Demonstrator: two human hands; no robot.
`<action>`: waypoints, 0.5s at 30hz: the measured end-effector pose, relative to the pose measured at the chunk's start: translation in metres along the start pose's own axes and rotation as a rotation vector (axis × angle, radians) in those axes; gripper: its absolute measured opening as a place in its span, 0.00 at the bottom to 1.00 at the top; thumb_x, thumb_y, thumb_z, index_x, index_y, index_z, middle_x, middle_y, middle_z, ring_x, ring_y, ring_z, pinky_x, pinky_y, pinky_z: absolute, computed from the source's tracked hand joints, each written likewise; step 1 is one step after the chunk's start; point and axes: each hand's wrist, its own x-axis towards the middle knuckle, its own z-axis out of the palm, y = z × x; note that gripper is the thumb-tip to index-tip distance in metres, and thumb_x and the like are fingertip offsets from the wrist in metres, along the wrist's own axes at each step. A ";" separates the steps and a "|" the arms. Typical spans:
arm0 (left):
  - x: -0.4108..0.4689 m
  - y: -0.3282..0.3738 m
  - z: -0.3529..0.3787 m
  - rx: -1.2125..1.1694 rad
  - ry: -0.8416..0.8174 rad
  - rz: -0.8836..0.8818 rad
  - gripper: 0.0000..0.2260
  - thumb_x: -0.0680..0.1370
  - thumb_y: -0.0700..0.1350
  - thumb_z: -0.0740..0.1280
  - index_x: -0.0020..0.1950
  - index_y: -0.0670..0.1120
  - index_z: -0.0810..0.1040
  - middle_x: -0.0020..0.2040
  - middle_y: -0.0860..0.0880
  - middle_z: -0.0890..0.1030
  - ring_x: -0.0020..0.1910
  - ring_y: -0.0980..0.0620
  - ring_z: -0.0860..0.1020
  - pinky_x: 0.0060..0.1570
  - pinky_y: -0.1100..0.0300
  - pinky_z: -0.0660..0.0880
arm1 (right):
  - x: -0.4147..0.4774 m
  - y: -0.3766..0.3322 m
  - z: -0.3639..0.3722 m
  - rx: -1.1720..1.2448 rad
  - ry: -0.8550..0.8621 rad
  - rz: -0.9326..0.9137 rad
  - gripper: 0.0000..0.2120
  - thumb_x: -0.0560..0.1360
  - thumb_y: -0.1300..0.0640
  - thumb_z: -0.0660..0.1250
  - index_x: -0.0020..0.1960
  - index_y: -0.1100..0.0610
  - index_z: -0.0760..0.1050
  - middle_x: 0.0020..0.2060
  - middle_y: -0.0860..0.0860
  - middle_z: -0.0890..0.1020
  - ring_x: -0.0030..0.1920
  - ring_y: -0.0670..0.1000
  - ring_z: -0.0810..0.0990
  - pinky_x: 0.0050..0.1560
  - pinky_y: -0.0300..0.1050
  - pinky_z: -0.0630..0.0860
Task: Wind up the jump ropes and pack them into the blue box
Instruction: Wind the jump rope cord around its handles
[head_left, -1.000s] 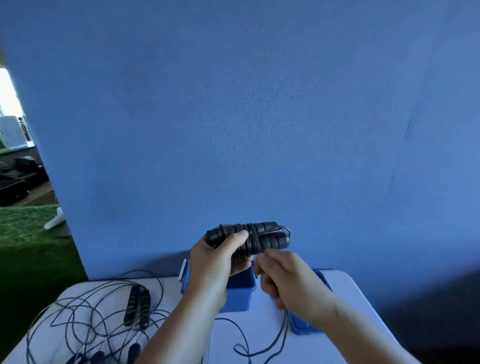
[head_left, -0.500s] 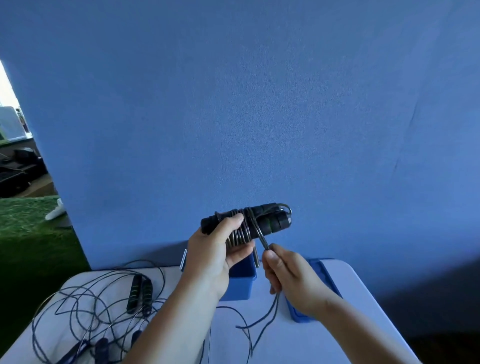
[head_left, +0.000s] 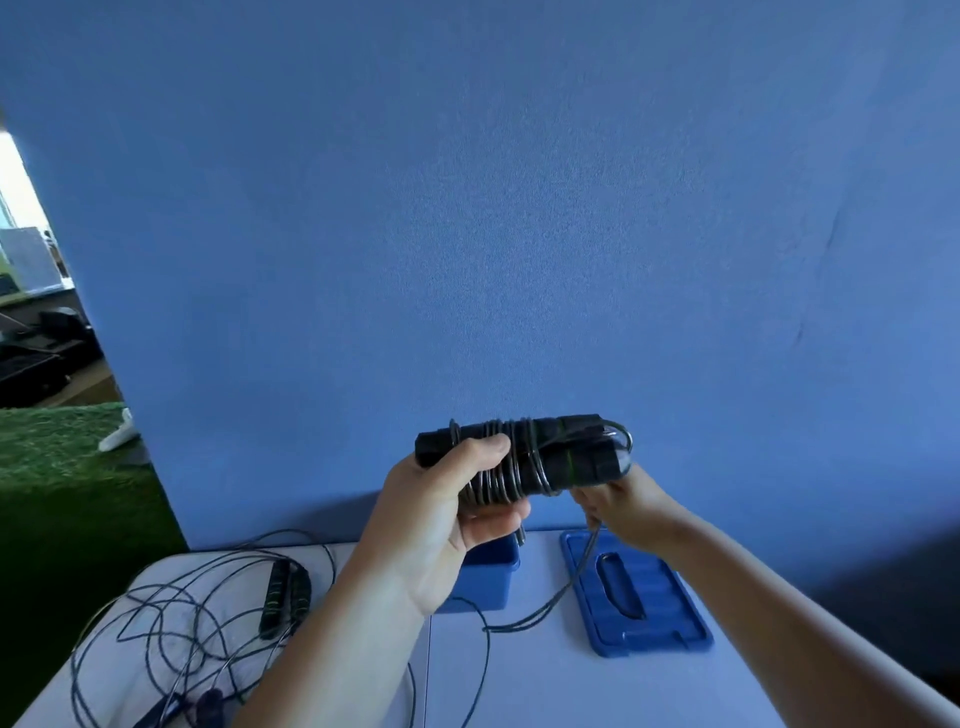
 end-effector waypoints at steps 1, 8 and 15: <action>0.000 0.000 -0.001 0.012 -0.006 -0.002 0.17 0.65 0.46 0.75 0.49 0.38 0.83 0.39 0.39 0.83 0.32 0.43 0.82 0.29 0.60 0.81 | 0.001 -0.004 -0.004 -0.053 -0.005 0.012 0.11 0.69 0.50 0.58 0.30 0.53 0.65 0.26 0.47 0.67 0.29 0.49 0.66 0.35 0.56 0.76; 0.000 0.002 -0.011 0.109 -0.043 -0.023 0.16 0.64 0.44 0.77 0.48 0.37 0.83 0.41 0.39 0.83 0.32 0.41 0.81 0.28 0.59 0.80 | 0.011 -0.030 -0.031 -0.212 -0.019 -0.133 0.07 0.71 0.53 0.65 0.39 0.56 0.73 0.32 0.48 0.76 0.34 0.48 0.73 0.37 0.52 0.72; 0.000 -0.003 -0.021 0.202 -0.041 -0.012 0.18 0.66 0.46 0.74 0.49 0.34 0.84 0.39 0.36 0.83 0.31 0.42 0.80 0.28 0.59 0.80 | 0.021 -0.040 -0.049 -0.343 -0.012 -0.158 0.21 0.76 0.42 0.71 0.36 0.57 0.69 0.26 0.43 0.66 0.30 0.45 0.63 0.31 0.41 0.64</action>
